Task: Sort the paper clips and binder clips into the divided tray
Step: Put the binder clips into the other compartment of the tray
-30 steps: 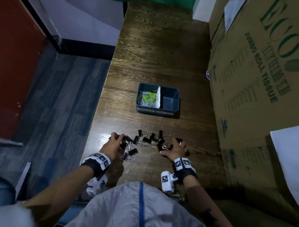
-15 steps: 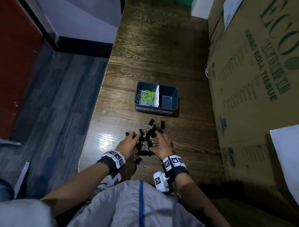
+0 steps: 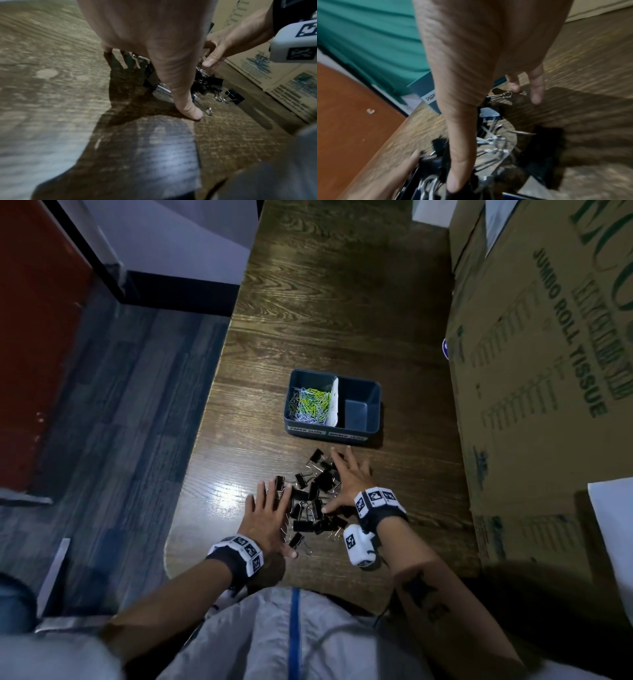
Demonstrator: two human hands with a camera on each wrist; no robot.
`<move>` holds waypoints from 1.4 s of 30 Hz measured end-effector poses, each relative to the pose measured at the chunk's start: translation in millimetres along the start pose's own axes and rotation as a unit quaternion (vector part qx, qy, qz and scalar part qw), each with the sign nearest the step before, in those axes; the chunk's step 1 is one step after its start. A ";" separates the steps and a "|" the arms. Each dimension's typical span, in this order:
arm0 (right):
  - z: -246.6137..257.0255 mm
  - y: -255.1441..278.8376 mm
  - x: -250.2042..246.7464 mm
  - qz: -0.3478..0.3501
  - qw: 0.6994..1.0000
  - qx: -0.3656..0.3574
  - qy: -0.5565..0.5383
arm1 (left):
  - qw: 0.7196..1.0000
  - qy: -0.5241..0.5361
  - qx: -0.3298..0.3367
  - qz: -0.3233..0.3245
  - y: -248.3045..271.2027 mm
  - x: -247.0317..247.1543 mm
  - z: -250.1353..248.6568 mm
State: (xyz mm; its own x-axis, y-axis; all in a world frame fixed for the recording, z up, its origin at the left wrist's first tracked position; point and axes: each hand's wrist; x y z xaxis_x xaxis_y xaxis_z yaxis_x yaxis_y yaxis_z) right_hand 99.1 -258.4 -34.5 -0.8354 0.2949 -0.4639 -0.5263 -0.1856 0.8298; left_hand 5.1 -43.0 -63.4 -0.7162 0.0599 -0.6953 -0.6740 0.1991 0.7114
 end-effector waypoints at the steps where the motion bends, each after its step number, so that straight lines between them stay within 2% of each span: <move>1: 3.6 -2.5 -0.3 0.008 1.000 -0.003 0.015 | 1.000 -0.005 0.005 -0.004 -2.8 -4.1 -2.0; 6: 24.0 -9.1 -7.0 0.020 0.994 0.001 0.111 | 1.000 -0.005 0.028 0.007 -11.4 -21.2 -6.0; 9: 30.9 -8.4 1.3 0.003 0.990 -0.027 0.137 | 0.999 0.018 0.026 0.014 -15.7 -27.9 -12.1; 13: 28.9 -1.6 21.4 -0.055 0.988 -0.084 0.117 | 0.998 0.049 0.040 0.012 -22.3 -32.3 -15.6; 17: 15.2 10.5 25.7 -0.097 0.987 -0.117 0.053 | 0.994 0.060 0.088 -0.025 -25.2 -35.5 -12.9; 19: 3.8 19.9 24.0 -0.102 0.990 -0.092 -0.005 | 0.993 0.038 0.098 -0.048 -23.9 -44.0 -12.3; 21: -6.9 30.8 23.7 -0.088 0.995 -0.035 -0.035 | 0.995 0.032 0.086 -0.049 -24.9 -55.8 -11.1; 24: -15.2 44.6 28.1 -0.018 0.999 0.044 0.006 | 0.997 0.050 0.062 -0.007 -34.5 -71.6 -9.8; 27: -17.8 47.6 43.6 0.048 0.992 0.041 0.106 | 0.994 -0.016 0.090 0.055 -41.8 -74.0 -16.6; 30: -12.9 43.4 51.8 -0.015 0.989 0.018 0.147 | 0.986 -0.105 0.101 0.082 -42.3 -62.5 -28.0; 32: -9.1 37.8 50.0 -0.053 0.989 0.007 0.136 | 0.986 -0.110 0.100 0.073 -39.1 -54.9 -33.9; 40: -16.5 35.0 37.2 -0.097 0.994 -0.033 0.045 | 0.986 -0.036 0.163 0.004 -23.9 -50.9 -14.7; 42: -22.5 35.5 35.3 -0.100 0.995 -0.020 0.010 | 0.988 -0.021 0.149 -0.025 -14.2 -47.4 -4.6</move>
State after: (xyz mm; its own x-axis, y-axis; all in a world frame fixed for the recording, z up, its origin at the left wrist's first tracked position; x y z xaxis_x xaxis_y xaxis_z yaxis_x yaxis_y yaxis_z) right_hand 47.3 -275.7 -28.4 -0.7155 0.3109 -0.6256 -0.6885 -0.1625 0.7068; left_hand 47.8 -53.2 -40.0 -0.6710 0.0809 -0.7370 -0.6213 0.4812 0.6185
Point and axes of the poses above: each hand's wrist, its own y-axis away from the middle knuckle, its own x-axis out of the palm, z = x × y, and after that the axes turned 9 degrees about z, right-handed
